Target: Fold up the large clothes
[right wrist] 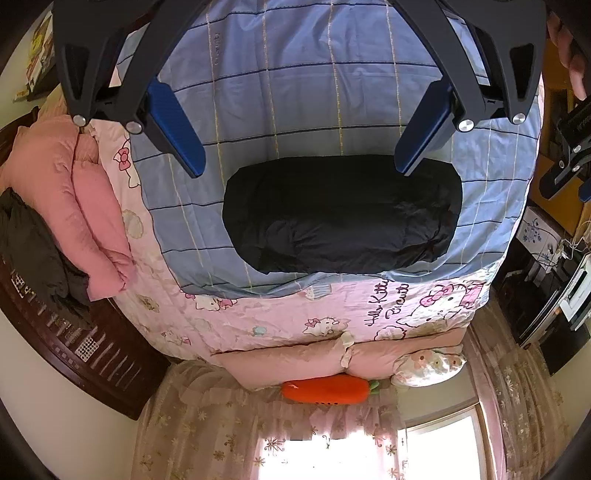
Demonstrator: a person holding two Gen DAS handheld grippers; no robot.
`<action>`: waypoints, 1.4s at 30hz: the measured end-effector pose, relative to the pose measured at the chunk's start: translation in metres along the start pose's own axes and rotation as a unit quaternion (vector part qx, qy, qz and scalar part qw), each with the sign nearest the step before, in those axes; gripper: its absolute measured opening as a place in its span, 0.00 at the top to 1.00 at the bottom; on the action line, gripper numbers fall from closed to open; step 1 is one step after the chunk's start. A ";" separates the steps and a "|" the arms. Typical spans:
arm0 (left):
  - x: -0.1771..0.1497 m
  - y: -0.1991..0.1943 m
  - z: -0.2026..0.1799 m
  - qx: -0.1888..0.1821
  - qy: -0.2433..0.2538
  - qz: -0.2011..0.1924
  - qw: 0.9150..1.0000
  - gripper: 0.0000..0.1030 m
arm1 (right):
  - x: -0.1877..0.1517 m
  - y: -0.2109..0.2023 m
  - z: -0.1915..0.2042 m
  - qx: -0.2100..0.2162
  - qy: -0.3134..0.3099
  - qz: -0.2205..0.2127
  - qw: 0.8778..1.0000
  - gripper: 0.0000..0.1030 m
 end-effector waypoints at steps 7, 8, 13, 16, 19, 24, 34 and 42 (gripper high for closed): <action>-0.003 0.002 0.002 0.000 0.003 0.000 1.000 0.02 | 0.001 0.001 -0.001 0.001 0.000 -0.001 1.000 0.01; -0.003 0.003 0.002 0.000 0.002 0.002 1.000 0.02 | 0.001 0.001 0.000 0.001 0.000 -0.001 1.000 0.01; -0.003 0.005 0.005 -0.006 -0.001 0.003 1.000 0.02 | 0.001 0.002 -0.002 0.000 -0.002 -0.003 1.000 0.01; -0.003 0.005 0.007 -0.007 -0.002 0.004 1.000 0.02 | 0.002 0.002 -0.003 0.002 0.000 -0.002 1.000 0.01; -0.004 0.006 0.008 -0.005 -0.001 0.003 1.000 0.02 | 0.002 0.004 -0.004 0.002 0.000 -0.001 1.000 0.01; -0.004 0.008 0.010 -0.008 -0.007 0.005 1.000 0.02 | 0.001 0.004 -0.003 0.004 -0.001 0.001 1.000 0.01; -0.003 0.011 0.011 -0.007 -0.012 0.007 1.000 0.02 | -0.001 0.009 0.000 0.005 -0.003 0.004 1.000 0.01; -0.004 0.015 0.011 -0.009 -0.022 0.009 1.000 0.02 | -0.002 0.011 0.001 0.005 -0.003 0.007 1.000 0.01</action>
Point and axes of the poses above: each gripper's, at about its wrist camera, not at the fingertips, and y roughly the way its jaws point, z to its left, x to its top, the point moved 2 cm from there along y, roughly the way its jaws point, and after that the axes turned 13 degrees about y, right-handed, at the moved point
